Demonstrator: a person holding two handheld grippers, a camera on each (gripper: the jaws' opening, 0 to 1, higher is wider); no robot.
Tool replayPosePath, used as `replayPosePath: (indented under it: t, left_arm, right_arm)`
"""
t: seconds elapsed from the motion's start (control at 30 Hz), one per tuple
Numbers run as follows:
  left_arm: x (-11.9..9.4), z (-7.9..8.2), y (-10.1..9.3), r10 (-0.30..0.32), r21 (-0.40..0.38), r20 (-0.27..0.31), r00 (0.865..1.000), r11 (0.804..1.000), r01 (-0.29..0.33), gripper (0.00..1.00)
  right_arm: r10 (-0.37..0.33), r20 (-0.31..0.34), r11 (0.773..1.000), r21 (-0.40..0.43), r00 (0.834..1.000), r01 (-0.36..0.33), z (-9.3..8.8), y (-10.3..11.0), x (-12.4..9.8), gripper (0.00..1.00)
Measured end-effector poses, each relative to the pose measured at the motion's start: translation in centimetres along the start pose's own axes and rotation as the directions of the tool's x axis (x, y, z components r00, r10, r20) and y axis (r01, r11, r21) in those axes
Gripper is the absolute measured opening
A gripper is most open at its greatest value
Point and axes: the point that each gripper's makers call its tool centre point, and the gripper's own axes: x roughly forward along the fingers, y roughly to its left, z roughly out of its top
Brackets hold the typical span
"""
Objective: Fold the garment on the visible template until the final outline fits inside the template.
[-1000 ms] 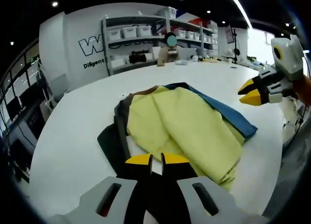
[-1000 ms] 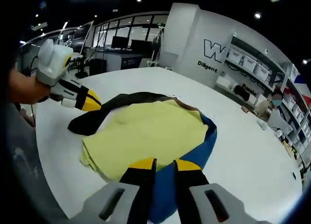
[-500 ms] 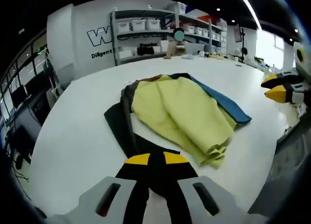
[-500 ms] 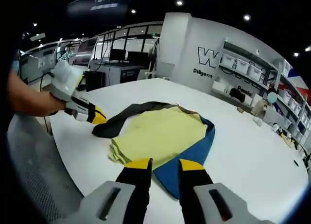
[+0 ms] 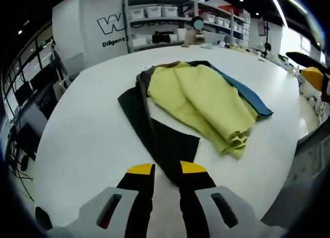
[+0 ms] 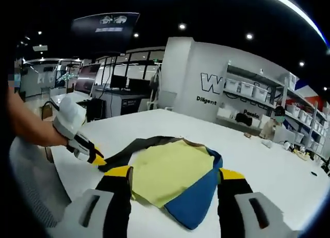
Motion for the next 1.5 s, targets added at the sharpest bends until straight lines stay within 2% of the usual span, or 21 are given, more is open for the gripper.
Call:
replayPosePath:
  t: [0.13, 0.2, 0.43, 0.6, 0.67, 0.7, 0.83, 0.93, 1.03, 1.1, 1.17, 1.27, 1.5]
  left_arm:
    - [0.5, -0.8, -0.1, -0.005, -0.023, -0.032, 0.999, 1.0, 0.004, 0.16]
    - [0.6, -1.1, 0.0, -0.004, -0.034, -0.041, 0.999, 0.999, 0.002, 0.16]
    - [0.9, -2.0, 0.0, -0.009, -0.065, -0.081, 0.997, 0.998, 0.004, 0.12]
    - [1.2, -1.7, -0.2, -0.005, -0.044, -0.076, 0.997, 0.999, 0.002, 0.1]
    - [1.2, -1.7, -0.2, -0.006, -0.039, -0.081, 0.997, 0.999, 0.003, 0.0]
    - [1.1, -1.6, 0.2, 0.012, -0.009, -0.084, 0.996, 1.0, -0.013, 0.0]
    - [0.6, -1.6, 0.8, 0.022, 0.016, -0.098, 0.995, 1.0, -0.021, 0.0]
    - [-0.3, -1.0, 1.7, 0.022, 0.027, -0.092, 0.996, 0.999, -0.019, 0.0]
    - [-1.4, -0.2, 3.4, 0.036, 0.125, -0.094, 0.995, 0.992, -0.025, 0.0]
    - [-2.0, 0.4, 4.4, 0.041, 0.133, -0.091, 0.995, 0.991, -0.029, 0.0]
    - [-2.5, 1.6, 6.5, 0.071, 0.183, -0.077, 0.994, 0.982, -0.056, 0.0]
    - [-3.0, 3.4, 9.4, 0.102, 0.202, -0.066, 0.993, 0.976, -0.087, 0.0]
    - [-2.9, 6.3, 14.0, 0.168, 0.223, -0.019, 0.986, 0.962, -0.16, 0.0]
  right_arm:
    - [-0.006, 0.022, 0.999, 0.037, 1.0, 0.005, 0.4, -0.4, -0.1, 0.82]
    - [-0.005, 0.024, 0.999, 0.045, 1.0, 0.004, 0.4, -0.3, -0.1, 0.82]
    - [-0.005, 0.017, 1.0, 0.02, 1.0, 0.005, 0.2, -0.2, 0.0, 0.81]
    - [-0.008, 0.016, 1.0, 0.018, 1.0, 0.007, 0.2, -0.2, 0.0, 0.82]
    - [-0.006, 0.014, 1.0, 0.014, 1.0, 0.006, 0.2, -0.2, 0.0, 0.82]
    - [-0.004, 0.016, 1.0, 0.009, 1.0, 0.004, 0.2, -0.1, 0.0, 0.82]
    - [-0.003, 0.012, 1.0, 0.005, 1.0, 0.003, 0.2, -0.1, -0.1, 0.81]
    - [-0.001, 0.007, 1.0, 0.001, 1.0, 0.001, 0.1, 0.0, 0.0, 0.81]
    - [0.001, 0.003, 1.0, -0.004, 1.0, -0.001, 0.0, 0.0, 0.0, 0.8]
    - [0.002, 0.002, 1.0, -0.005, 1.0, -0.002, -0.1, 0.1, 0.0, 0.8]
    - [0.003, -0.004, 1.0, -0.008, 1.0, -0.003, -0.2, 0.1, 0.0, 0.79]
    - [0.005, -0.012, 1.0, -0.016, 1.0, -0.005, -0.4, 0.2, 0.1, 0.79]
    - [0.009, -0.028, 1.0, -0.025, 1.0, -0.01, -0.7, 0.3, 0.2, 0.78]
